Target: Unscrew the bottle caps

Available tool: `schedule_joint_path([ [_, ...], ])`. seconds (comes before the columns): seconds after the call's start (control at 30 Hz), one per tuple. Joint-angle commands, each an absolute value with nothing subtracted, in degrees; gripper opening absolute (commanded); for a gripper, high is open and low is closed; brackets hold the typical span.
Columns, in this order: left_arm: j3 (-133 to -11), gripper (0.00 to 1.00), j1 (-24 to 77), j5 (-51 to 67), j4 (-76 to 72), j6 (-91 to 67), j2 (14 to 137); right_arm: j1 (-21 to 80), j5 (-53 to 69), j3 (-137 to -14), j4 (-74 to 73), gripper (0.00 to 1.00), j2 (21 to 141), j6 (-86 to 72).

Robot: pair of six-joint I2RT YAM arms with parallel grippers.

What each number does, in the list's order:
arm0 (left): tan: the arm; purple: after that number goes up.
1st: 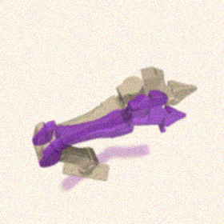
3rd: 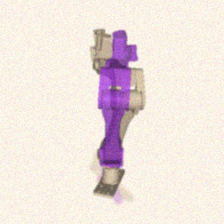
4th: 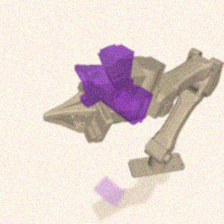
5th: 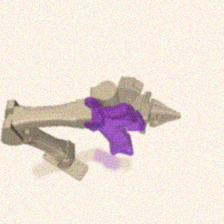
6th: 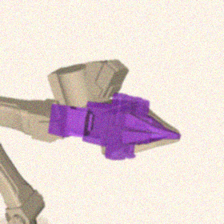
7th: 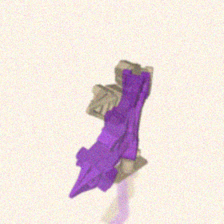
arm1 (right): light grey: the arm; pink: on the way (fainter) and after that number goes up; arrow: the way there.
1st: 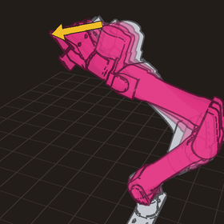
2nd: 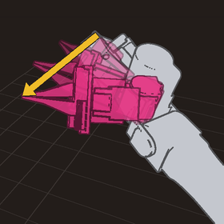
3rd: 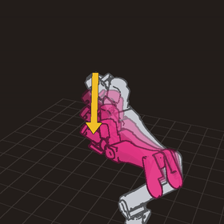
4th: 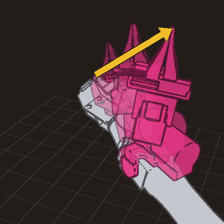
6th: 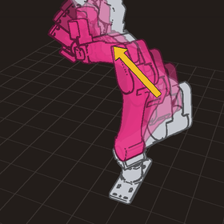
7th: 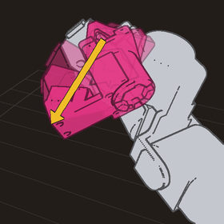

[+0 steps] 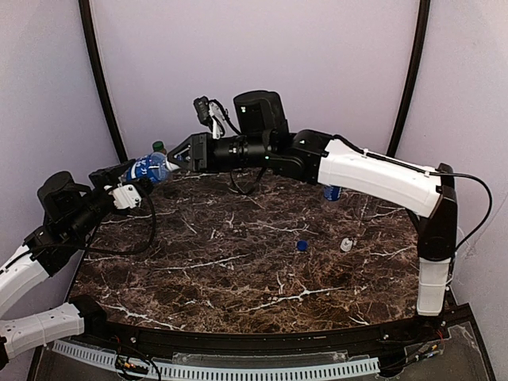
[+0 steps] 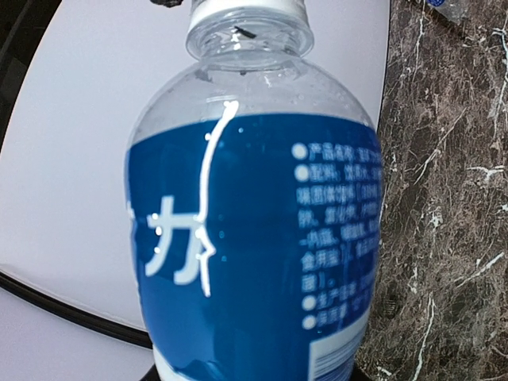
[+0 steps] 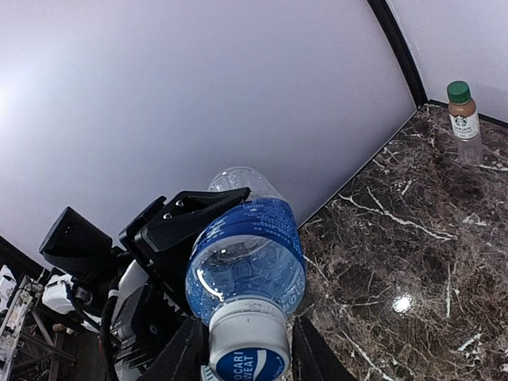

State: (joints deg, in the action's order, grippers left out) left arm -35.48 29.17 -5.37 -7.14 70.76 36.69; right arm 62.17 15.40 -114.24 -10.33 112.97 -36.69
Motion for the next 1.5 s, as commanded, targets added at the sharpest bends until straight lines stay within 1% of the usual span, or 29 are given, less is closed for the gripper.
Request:
schedule_joint_path([
  [0.0,-34.9,0.21,29.5,-5.1,-7.1,70.6,36.2,62.0,15.4,-116.4,-10.2,0.38,114.2,-36.3],
  [0.1,-34.9,0.21,29.5,-5.2,-7.1,70.7,36.3,62.0,15.4,-116.2,-10.7,0.36,114.1,-36.4],
  [0.2,-34.8,0.21,29.5,-5.1,-7.2,70.6,36.3,62.0,15.9,-115.4,-11.0,0.28,113.8,-36.5],
  [0.23,-34.8,0.21,29.5,-5.0,-7.2,70.5,36.3,62.0,16.3,-115.3,-11.0,0.22,113.7,-36.4],
  [0.3,-34.9,0.21,29.5,-4.9,-7.4,70.4,36.4,61.9,18.0,-115.3,-11.2,0.06,113.9,-35.6],
  [0.33,-35.0,0.21,29.5,-4.7,-7.2,70.2,36.4,61.9,19.6,-115.6,-11.4,0.0,114.1,-34.6],
  [0.4,-36.0,0.21,29.5,-3.3,-4.9,68.3,36.4,62.0,23.4,-116.3,-11.8,0.0,114.5,-31.4],
  [0.47,-38.4,0.21,29.5,0.5,1.6,65.4,36.5,62.4,26.6,-116.5,-12.4,0.0,114.1,-26.4],
  [0.53,-40.9,0.21,29.5,6.6,10.4,62.9,36.2,63.5,27.5,-115.8,-13.6,0.0,112.7,-17.8],
  [0.7,-45.9,0.2,29.5,22.6,29.2,60.7,35.0,70.8,21.1,-108.6,-18.9,0.0,107.5,11.4],
  [0.83,-48.5,0.18,29.5,31.0,39.7,60.5,35.6,74.3,13.7,-105.6,-22.2,0.0,105.2,25.1],
  [0.9,-48.9,0.17,29.5,32.3,42.8,61.1,36.1,76.6,8.4,-104.2,-22.5,0.0,104.1,34.1],
  [1.0,-48.9,0.13,29.5,31.9,44.5,61.1,36.5,80.0,-1.8,-100.8,-20.6,0.0,102.7,52.5],
  [1.1,-49.2,0.14,29.5,33.0,47.3,62.5,37.0,82.3,-11.9,-96.8,-16.3,0.0,102.0,69.9],
  [1.17,-49.4,0.15,29.5,33.5,48.5,62.5,37.2,83.0,-16.1,-94.4,-12.0,0.0,101.9,80.8],
  [1.33,-49.5,0.15,29.5,34.2,50.0,62.2,37.6,83.4,-17.5,-87.9,1.6,0.0,100.4,101.5],
  [1.4,-49.4,0.15,29.5,34.3,49.8,62.0,37.6,83.4,-17.0,-86.0,5.5,0.0,100.3,105.8],
  [1.47,-49.3,0.15,29.5,34.1,49.0,60.9,37.6,83.4,-16.2,-85.3,7.3,0.0,100.5,106.2],
])
